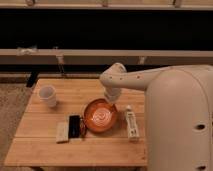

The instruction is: Drag the ceramic bowl in a circle

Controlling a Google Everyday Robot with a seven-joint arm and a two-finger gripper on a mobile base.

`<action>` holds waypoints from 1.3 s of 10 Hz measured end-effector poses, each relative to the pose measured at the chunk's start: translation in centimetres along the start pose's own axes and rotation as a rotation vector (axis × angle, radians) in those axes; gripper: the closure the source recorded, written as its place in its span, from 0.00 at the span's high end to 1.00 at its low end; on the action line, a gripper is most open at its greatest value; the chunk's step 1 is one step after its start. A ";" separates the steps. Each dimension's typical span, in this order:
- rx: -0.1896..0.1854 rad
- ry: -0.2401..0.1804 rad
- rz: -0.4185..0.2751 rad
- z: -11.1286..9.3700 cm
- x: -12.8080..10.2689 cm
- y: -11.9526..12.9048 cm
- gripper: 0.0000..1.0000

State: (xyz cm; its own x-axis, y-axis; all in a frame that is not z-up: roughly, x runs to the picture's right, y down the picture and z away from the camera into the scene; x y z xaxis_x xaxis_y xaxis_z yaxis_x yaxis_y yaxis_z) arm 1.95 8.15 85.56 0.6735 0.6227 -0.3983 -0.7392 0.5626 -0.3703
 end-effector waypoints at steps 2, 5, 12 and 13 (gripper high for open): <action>-0.017 -0.021 -0.056 -0.2 -2.6 1.7 0.00; -0.033 -0.049 -0.131 0.0 -6.1 3.1 0.00; -0.002 -0.076 -0.161 1.7 -15.0 -0.9 0.00; -0.005 -0.080 -0.147 1.9 -15.8 -1.7 0.00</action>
State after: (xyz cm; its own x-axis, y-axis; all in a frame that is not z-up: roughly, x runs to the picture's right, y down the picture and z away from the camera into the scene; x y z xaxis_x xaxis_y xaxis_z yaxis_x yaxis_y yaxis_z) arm -7.43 -1.63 94.11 0.7716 0.5753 -0.2714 -0.6324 0.6481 -0.4243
